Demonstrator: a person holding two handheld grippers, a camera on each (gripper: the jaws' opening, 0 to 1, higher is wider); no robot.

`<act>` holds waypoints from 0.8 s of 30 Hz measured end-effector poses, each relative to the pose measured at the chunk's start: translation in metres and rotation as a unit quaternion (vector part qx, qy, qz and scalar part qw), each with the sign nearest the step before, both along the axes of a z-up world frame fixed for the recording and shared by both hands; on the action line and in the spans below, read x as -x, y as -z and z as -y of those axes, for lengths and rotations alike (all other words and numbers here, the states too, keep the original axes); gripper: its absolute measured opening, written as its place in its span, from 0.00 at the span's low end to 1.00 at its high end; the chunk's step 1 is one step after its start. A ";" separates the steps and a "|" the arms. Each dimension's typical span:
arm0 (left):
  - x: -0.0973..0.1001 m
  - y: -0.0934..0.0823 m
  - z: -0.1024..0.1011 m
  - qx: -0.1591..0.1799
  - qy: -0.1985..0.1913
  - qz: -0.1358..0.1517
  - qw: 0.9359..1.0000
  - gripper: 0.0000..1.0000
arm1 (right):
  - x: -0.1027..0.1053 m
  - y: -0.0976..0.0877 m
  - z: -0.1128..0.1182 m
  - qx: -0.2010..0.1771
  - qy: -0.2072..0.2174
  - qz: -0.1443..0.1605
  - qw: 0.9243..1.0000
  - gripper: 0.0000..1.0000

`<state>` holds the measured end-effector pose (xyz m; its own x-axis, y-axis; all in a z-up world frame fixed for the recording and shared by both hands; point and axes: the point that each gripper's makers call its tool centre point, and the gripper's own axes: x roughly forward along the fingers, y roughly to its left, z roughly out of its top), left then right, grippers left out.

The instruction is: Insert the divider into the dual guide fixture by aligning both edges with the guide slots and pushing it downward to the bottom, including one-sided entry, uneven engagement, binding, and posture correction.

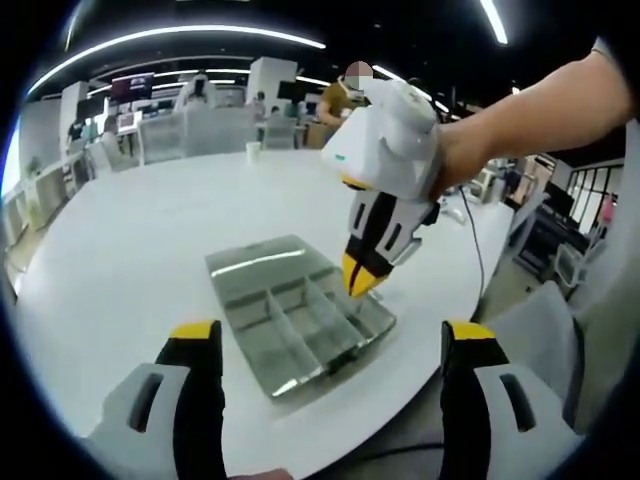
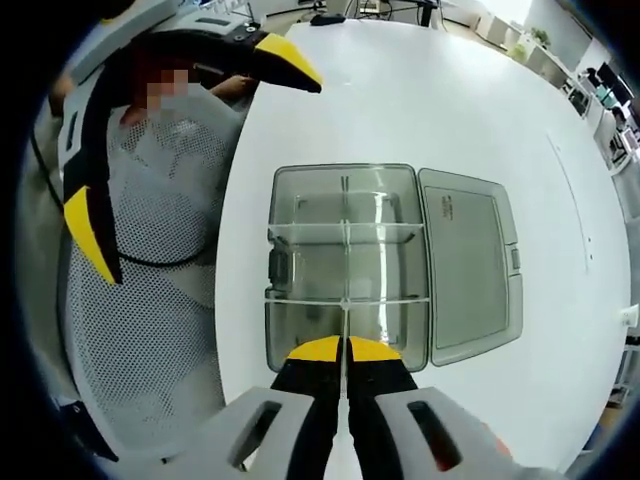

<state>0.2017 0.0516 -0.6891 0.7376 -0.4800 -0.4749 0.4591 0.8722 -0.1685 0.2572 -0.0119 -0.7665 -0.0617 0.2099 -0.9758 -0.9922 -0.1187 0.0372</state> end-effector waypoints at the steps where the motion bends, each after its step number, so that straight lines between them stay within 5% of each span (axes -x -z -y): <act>1: 0.000 0.000 0.000 0.002 -0.001 -0.001 1.000 0.89 | 0.000 0.001 -0.001 0.001 -0.004 0.001 1.000 0.00; 24: 0.002 -0.003 -0.005 0.000 -0.008 0.001 1.000 0.89 | 0.000 0.009 0.000 0.007 -0.011 0.006 1.000 0.00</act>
